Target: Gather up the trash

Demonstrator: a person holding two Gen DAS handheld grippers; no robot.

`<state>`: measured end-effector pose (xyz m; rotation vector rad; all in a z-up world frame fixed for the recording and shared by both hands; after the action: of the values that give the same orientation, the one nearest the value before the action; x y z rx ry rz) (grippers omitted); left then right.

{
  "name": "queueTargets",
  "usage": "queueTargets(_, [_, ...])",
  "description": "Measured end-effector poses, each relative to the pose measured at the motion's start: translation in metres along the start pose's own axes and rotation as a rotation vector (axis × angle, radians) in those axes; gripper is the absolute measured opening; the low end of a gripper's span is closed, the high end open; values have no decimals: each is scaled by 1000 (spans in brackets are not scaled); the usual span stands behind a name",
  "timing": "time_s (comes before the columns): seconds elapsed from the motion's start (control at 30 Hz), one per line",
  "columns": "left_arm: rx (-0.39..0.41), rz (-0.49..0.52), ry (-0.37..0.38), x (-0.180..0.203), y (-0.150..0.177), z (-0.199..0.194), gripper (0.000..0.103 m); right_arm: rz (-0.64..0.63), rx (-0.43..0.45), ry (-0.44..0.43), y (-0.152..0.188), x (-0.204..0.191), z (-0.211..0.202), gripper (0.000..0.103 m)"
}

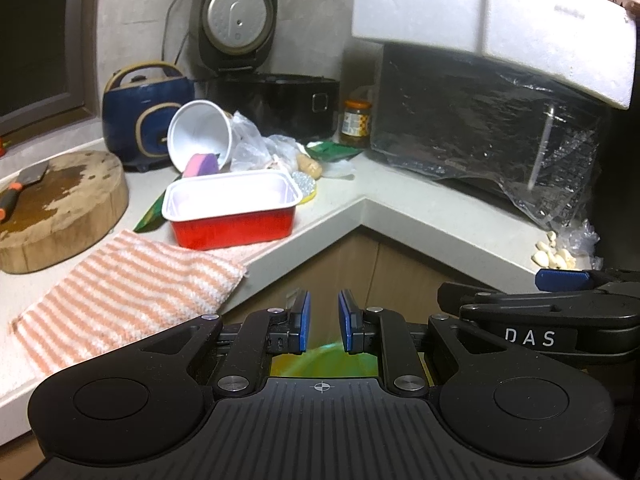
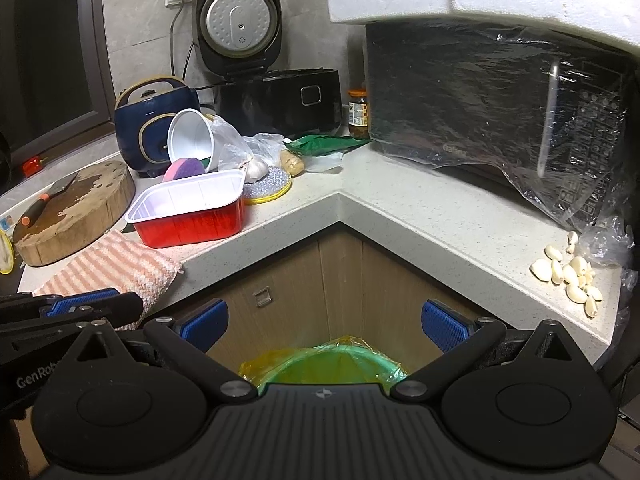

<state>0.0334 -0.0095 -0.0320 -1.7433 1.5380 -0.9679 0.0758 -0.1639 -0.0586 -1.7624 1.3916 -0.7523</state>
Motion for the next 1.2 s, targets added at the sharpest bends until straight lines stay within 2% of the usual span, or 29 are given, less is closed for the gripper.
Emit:
queueTargets(0.43, [-11, -13, 4, -7, -6, 7, 20, 3, 8, 12, -4, -1, -1, 103])
queueTargets(0.67, [-16, -48, 31, -27, -18, 23, 20, -5, 3, 12, -12, -7, 12, 103])
queueTargets(0.77, [-40, -103, 91, -48, -33, 39, 20, -41, 80, -19, -21, -14, 15, 103])
queueTargets(0.83, [-66, -154, 135, -64, -46, 52, 20, -50, 137, -5, -28, -16, 19, 103])
queueTargets(0.87, [-86, -188, 158, -75, -54, 61, 20, -56, 127, 6, -32, -17, 25, 103])
queueTargets(0.93, [-100, -239, 150, -96, -67, 74, 20, -65, 56, 19, -37, -18, 43, 103])
queueTargets(1.0, [-50, -286, 78, -123, -85, 85, 20, -64, -2, 35, -39, -19, 59, 103])
queueTargets(1.07, [-35, -297, 28, -146, -98, 97, 20, -55, -25, 52, -41, -22, 72, 103])
queueTargets(1.2, [-23, -320, 65, -184, -117, 128, 20, -60, -53, 93, -48, -34, 99, 103])
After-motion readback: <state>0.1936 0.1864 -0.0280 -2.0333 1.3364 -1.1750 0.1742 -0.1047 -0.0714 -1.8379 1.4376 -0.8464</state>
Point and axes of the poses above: each gripper's, at about its wrist camera, not at the fingertips, and z roughly the way its jaws point, x to its right, y to its underside, the point moved 5 cm from there along z, roughly the way its jaws point, and after that the axes turned 5 degrees about -z, right-handed, at the moved point
